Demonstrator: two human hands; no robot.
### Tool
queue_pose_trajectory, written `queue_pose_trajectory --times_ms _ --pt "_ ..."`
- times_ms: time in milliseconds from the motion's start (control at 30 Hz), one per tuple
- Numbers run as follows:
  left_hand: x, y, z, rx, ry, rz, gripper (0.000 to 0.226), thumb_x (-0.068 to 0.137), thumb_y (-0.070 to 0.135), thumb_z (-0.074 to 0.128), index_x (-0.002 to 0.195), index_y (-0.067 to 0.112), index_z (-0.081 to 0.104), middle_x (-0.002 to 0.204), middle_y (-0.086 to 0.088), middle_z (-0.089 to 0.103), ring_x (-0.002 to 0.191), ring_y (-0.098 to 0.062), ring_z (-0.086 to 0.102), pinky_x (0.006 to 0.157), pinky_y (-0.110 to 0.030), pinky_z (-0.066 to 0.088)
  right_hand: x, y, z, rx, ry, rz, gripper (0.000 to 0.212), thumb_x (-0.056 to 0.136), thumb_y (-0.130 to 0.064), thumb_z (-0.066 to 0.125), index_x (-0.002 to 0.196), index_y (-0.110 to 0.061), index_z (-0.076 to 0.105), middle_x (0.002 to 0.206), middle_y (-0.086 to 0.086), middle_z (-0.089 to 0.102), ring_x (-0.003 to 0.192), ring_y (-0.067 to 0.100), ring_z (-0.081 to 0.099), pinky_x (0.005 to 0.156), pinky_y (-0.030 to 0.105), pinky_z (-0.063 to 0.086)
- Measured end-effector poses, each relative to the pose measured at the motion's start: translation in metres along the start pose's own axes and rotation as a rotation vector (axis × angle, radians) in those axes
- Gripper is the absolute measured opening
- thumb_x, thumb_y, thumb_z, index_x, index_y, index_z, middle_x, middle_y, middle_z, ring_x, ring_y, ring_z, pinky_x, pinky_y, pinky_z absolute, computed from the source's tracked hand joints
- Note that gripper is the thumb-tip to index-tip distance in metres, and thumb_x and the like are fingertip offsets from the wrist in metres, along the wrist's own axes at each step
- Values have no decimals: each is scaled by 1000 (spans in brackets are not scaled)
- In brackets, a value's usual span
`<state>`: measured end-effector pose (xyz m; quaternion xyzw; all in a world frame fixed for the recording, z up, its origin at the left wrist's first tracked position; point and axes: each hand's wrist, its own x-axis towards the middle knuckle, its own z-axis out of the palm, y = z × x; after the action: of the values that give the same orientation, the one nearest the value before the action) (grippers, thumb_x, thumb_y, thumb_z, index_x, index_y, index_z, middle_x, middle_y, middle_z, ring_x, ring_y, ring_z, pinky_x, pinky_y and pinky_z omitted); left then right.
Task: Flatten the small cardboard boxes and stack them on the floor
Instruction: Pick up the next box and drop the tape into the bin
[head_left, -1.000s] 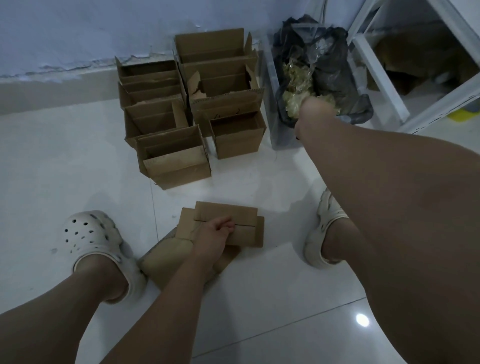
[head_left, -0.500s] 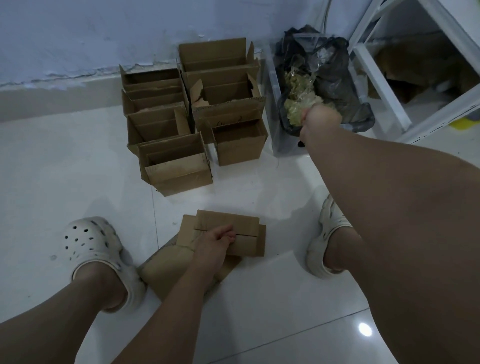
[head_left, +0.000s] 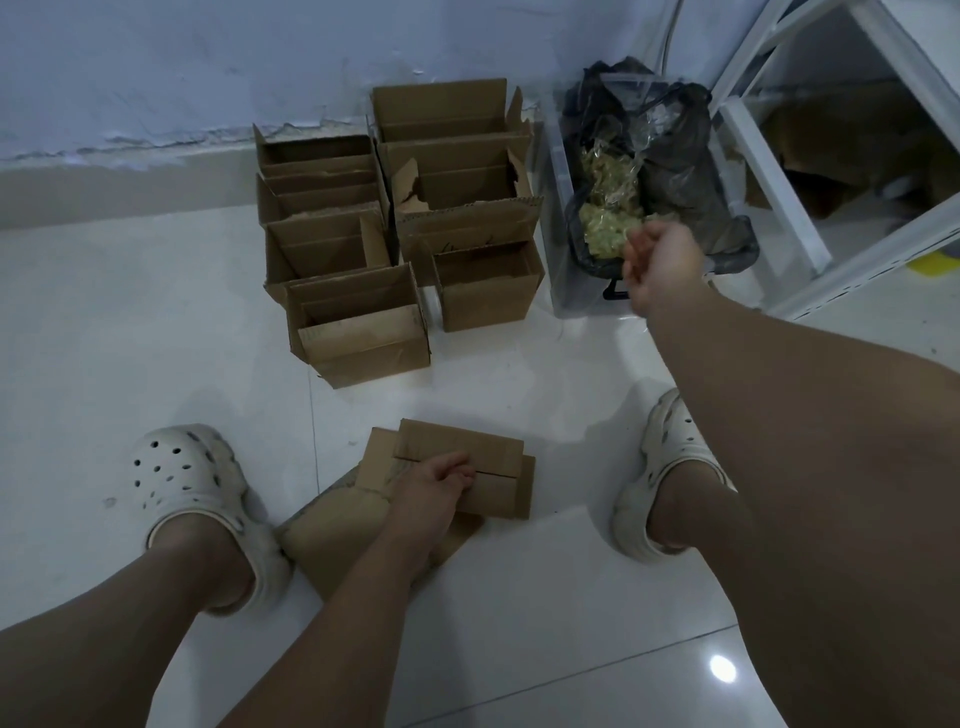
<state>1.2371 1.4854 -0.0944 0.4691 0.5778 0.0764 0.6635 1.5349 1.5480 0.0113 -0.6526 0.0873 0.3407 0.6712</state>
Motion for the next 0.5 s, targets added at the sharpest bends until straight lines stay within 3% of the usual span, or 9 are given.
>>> queue_pose_trajectory --times_ms 100,133,200,267,367,500 --pt "0 2 2 128 -6 74 28 92 6 52 116 17 63 99 7 67 91 -3 58 88 -18 47 -14 33 -10 -229 42 12 14 89 -10 52 77 -13 58 67 -1 58 51 8 50 47 17 40" --pt "-1 2 2 264 3 143 26 92 6 51 111 18 64 99 8 65 85 1 55 78 -9 43 -19 48 -13 -348 24 9 16 89 -9 52 74 -14 56 69 0 58 53 9 51 49 19 41" --pt "-5 2 4 547 36 296 20 91 8 50 100 18 64 98 6 63 79 1 51 65 -8 37 -31 81 -19 -576 -10 34 21 90 -8 52 70 -13 56 78 7 61 63 16 54 57 26 42" --pt "-8 1 5 719 72 429 20 91 9 50 101 12 66 104 -2 63 87 -11 54 73 -15 38 -45 114 -24 -766 -41 78 18 91 -7 50 75 -8 59 91 15 63 78 25 57 63 30 42" --pt "-9 0 9 847 102 553 30 92 10 52 120 8 63 131 -8 55 113 -21 51 98 -24 36 -77 155 -37 -980 -55 84 23 93 -12 45 104 -4 64 105 15 64 99 31 61 70 26 42" --pt "-9 -2 4 896 66 465 57 85 13 60 138 10 40 139 -8 41 120 -25 41 103 -30 32 -116 186 -56 -1007 -74 -30 15 97 -23 44 95 -14 56 96 6 60 91 24 56 71 26 35"
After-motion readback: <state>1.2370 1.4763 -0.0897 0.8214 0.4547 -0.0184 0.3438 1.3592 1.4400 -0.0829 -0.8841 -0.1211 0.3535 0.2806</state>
